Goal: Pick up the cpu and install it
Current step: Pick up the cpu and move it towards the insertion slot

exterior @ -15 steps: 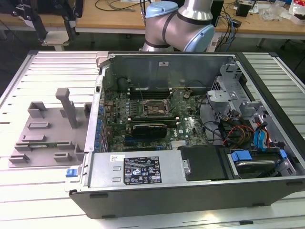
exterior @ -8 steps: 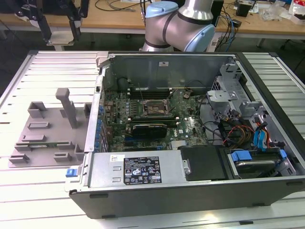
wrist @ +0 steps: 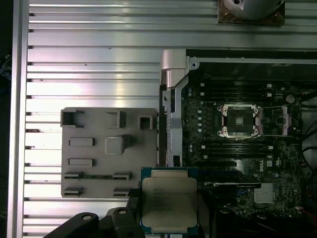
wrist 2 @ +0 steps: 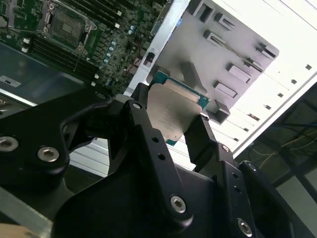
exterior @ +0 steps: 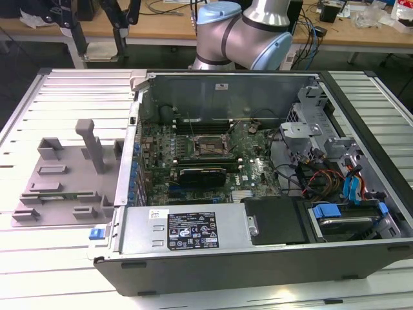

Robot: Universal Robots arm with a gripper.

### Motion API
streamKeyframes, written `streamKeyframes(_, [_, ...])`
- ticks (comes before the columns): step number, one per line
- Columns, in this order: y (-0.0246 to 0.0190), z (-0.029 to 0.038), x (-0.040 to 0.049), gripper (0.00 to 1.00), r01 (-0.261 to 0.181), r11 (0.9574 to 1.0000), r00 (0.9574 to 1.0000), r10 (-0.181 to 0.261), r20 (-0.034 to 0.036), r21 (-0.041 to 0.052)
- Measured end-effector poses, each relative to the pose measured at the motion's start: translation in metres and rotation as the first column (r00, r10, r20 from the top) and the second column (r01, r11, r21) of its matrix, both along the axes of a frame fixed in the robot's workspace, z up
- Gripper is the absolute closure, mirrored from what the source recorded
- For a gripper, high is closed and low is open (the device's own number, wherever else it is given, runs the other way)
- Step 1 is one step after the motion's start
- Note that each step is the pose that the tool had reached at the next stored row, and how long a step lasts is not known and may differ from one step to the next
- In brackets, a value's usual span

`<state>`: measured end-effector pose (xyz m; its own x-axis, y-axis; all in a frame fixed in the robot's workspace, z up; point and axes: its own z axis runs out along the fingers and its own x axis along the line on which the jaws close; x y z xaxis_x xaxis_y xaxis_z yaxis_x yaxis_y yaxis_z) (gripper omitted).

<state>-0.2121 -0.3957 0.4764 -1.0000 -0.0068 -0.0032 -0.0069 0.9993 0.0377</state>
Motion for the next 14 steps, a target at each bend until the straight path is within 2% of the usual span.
streamKeyframes(14, [0.0,0.0,0.0282,0.46,0.0,1.0,1.0,0.0,0.0001,0.0])
